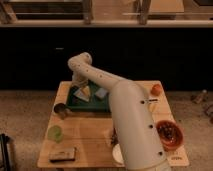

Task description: Wipe table surface with towel

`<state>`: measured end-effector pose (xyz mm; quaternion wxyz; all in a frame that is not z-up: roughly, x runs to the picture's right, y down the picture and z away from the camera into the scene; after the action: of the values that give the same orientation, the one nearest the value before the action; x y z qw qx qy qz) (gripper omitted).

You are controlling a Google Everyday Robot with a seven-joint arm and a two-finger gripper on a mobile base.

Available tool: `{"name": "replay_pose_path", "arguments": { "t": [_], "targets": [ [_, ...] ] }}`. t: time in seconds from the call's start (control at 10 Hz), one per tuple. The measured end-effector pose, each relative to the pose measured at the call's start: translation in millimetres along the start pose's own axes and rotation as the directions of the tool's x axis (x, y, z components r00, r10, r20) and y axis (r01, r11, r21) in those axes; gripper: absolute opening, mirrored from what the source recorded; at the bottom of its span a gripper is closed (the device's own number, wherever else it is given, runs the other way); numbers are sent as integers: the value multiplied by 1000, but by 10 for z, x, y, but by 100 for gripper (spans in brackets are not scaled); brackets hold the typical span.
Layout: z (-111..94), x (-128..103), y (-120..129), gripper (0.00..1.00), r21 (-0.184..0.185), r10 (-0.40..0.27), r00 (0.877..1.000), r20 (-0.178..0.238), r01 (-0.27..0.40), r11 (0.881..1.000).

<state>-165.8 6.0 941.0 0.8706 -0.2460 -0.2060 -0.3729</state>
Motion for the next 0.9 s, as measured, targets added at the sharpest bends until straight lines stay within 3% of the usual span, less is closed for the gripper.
{"name": "replay_pose_path", "arguments": {
  "t": [0.9],
  "targets": [
    [345,59,97,80,-27,48,997,69,-46,999]
  ]
}}
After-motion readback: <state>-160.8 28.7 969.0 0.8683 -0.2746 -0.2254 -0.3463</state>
